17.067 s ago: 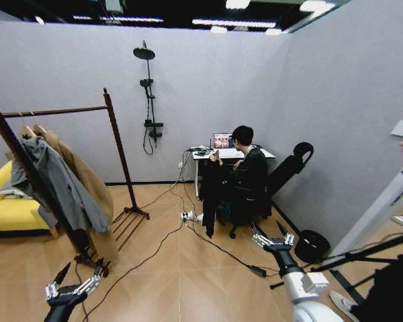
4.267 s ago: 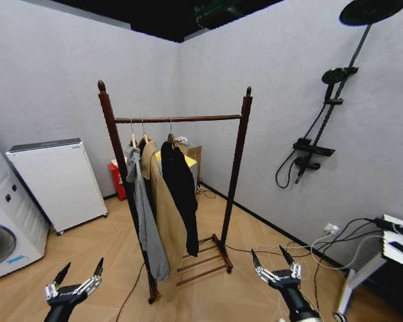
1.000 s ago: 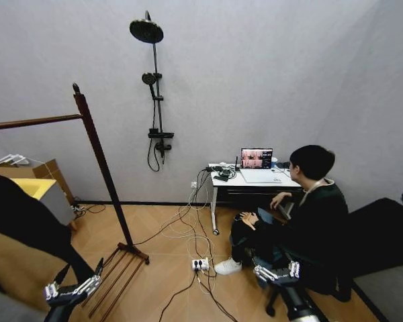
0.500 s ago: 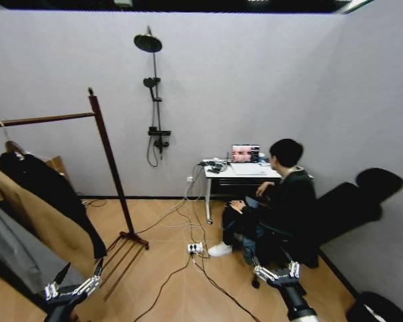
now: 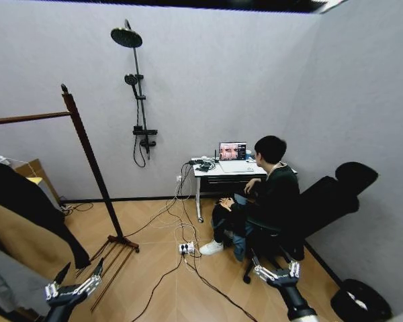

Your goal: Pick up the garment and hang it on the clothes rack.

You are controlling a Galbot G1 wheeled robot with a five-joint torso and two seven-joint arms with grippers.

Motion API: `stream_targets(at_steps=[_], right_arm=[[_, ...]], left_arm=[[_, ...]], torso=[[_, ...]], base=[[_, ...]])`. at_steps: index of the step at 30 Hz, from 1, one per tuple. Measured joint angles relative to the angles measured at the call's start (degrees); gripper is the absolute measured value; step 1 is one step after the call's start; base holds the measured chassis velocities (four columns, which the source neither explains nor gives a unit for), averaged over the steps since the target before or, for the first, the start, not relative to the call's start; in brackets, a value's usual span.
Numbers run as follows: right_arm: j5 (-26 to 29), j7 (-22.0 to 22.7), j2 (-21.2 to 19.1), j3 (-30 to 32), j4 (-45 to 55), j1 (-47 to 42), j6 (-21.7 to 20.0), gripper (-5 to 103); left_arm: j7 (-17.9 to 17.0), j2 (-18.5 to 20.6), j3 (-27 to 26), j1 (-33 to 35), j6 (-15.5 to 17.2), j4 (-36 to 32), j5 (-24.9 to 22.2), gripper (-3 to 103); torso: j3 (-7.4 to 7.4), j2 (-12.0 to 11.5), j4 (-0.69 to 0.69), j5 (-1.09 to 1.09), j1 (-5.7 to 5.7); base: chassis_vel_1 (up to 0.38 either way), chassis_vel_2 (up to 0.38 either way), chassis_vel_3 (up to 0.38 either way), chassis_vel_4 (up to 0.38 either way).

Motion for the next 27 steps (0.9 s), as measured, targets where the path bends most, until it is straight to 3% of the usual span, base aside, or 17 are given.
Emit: stream_targets(at_steps=[12, 27], right_arm=[[0.0, 0.0, 0.0, 0.0, 0.0, 0.0, 0.0, 100], [0.0, 0.0, 0.0, 0.01, -0.01, -0.01, 0.0, 100]], left_arm=[[0.0, 0.0, 0.0, -0.01, 0.0, 0.0, 0.0, 100], [0.04, 0.0, 0.01, 0.0, 0.0, 0.0, 0.0, 100]], torso=[[0.01, -0.01, 0.0, 0.0, 0.04], [0.01, -0.01, -0.02, 0.02, 0.02]], base=[[0.051, -0.046, -0.05, 0.047], [0.251, -0.256, -0.24, 0.234]])
